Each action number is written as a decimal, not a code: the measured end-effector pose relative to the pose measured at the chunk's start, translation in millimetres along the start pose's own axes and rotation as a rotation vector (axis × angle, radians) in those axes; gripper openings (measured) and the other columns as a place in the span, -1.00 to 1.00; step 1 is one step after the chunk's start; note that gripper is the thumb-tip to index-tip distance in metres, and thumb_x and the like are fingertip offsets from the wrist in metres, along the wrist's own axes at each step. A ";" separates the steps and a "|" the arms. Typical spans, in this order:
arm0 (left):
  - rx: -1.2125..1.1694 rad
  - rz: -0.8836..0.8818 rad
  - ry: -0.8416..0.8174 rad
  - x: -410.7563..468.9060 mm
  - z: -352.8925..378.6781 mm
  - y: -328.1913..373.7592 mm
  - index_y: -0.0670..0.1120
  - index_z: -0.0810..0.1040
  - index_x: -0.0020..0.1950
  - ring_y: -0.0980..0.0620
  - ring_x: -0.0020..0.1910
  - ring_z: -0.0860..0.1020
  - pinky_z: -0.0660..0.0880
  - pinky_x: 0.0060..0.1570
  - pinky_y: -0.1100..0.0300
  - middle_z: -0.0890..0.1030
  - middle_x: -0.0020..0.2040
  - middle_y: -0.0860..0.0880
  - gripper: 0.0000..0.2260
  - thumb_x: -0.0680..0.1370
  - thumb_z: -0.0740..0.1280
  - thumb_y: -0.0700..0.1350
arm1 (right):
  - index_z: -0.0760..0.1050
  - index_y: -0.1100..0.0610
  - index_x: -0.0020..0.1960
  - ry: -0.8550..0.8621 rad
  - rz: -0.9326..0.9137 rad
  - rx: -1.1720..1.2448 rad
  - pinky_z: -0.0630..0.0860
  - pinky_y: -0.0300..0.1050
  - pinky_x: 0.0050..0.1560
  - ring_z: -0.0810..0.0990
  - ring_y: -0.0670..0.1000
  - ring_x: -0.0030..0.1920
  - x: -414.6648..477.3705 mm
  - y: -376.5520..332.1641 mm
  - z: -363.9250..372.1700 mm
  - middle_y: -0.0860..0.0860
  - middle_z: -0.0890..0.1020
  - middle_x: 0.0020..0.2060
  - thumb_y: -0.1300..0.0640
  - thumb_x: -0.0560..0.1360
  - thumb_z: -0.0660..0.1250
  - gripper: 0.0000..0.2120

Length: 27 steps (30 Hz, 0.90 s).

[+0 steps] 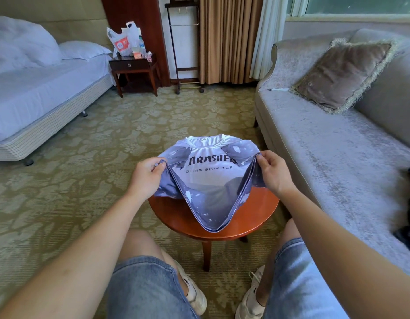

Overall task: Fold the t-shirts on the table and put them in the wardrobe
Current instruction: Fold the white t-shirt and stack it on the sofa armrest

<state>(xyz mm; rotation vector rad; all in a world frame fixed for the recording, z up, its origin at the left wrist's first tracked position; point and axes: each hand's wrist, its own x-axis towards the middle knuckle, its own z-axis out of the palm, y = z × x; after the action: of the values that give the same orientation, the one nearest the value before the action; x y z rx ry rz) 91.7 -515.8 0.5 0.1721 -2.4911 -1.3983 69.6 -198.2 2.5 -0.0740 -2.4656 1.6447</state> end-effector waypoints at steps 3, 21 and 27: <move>-0.032 -0.023 0.021 -8.6 -8.4 2.5 -0.13 0.62 0.10 -0.01 -0.05 0.55 0.43 0.00 0.15 0.63 -0.03 -0.09 -0.82 0.61 0.25 -0.29 | 0.59 0.18 -0.03 0.003 0.016 -0.029 0.64 0.12 -0.13 0.64 0.23 -0.19 -8.7 -4.8 -11.3 0.16 0.64 -0.23 0.14 0.62 0.21 -0.80; 0.002 -0.112 -0.027 -62.1 -31.0 4.5 -0.21 0.63 0.08 0.01 -0.03 0.47 0.36 -0.18 0.29 0.58 -0.04 -0.11 -0.84 0.61 0.25 -0.29 | 0.59 0.24 -0.01 0.031 0.072 -0.249 0.39 -0.09 -0.13 0.54 0.16 -0.05 -47.1 10.3 -72.6 0.17 0.62 -0.10 0.19 0.61 0.20 -0.79; 0.018 -0.159 0.213 -28.5 -31.3 -7.2 -0.21 0.63 0.11 -0.02 -0.02 0.50 0.39 0.01 0.15 0.61 0.00 -0.10 -0.81 0.62 0.23 -0.26 | 0.52 0.21 0.00 0.187 0.141 -0.175 0.42 0.00 0.03 0.48 0.16 -0.02 -8.5 10.9 -72.2 0.15 0.55 -0.07 0.18 0.65 0.11 -0.77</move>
<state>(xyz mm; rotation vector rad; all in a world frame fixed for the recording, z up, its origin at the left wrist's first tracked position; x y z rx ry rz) 128.0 -538.4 4.6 0.5059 -2.3572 -1.3381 89.9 -129.3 18.5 -0.4147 -2.5012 1.3954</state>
